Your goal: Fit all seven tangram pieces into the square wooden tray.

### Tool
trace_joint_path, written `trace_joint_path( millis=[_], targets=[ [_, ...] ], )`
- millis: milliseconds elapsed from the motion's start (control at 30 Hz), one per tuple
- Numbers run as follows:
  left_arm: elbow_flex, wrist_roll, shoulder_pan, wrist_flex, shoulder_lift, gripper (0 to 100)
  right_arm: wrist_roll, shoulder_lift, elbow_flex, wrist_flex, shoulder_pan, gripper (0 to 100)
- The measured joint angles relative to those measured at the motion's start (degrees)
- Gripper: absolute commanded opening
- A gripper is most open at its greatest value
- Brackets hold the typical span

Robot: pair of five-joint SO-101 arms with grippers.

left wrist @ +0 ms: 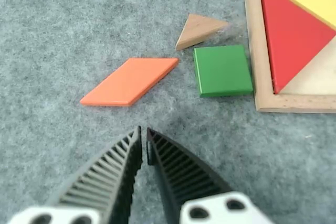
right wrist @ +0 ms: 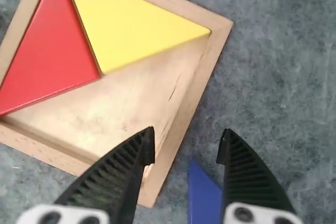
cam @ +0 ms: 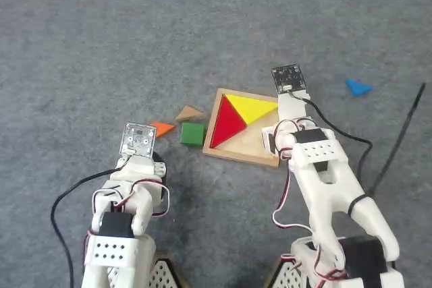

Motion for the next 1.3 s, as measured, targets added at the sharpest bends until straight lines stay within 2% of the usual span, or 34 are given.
trace_joint_path(
  millis=[267,333,467,733,900,967,1033,1133,1233,1300],
  targets=[
    [0.00,0.00,0.00,0.00,0.00,1,0.26,-7.47,0.00,4.22,1.14,2.9],
    [0.00,0.09,0.44,0.00,0.00,1,0.53,-11.87,0.00,7.65,2.73,2.7],
    [0.00,0.00,5.54,0.00,0.00,1,1.05,-20.04,3.69,13.80,9.41,2.7],
    [0.00,0.00,14.07,0.00,0.00,2,10.11,-31.82,21.63,9.32,18.11,2.7],
    [0.00,-1.23,15.38,0.00,0.00,2,14.15,-35.87,26.73,8.53,25.14,2.3],
    [0.00,-7.03,12.84,0.00,0.00,2,15.21,-36.57,28.22,7.12,29.10,2.3],
    [-0.70,-16.35,8.09,0.00,0.00,2,16.26,-36.92,29.98,5.89,32.18,2.3],
    [-4.31,-28.40,-1.67,1.14,0.09,2,17.93,-37.10,31.38,5.63,32.09,2.3],
    [-10.55,-29.10,-8.97,4.13,0.79,4,20.48,-37.19,33.14,5.10,29.63,2.2],
    [-16.09,-29.36,-10.81,6.86,3.16,7,21.45,-37.27,33.49,5.10,28.75,2.2]
  ],
)
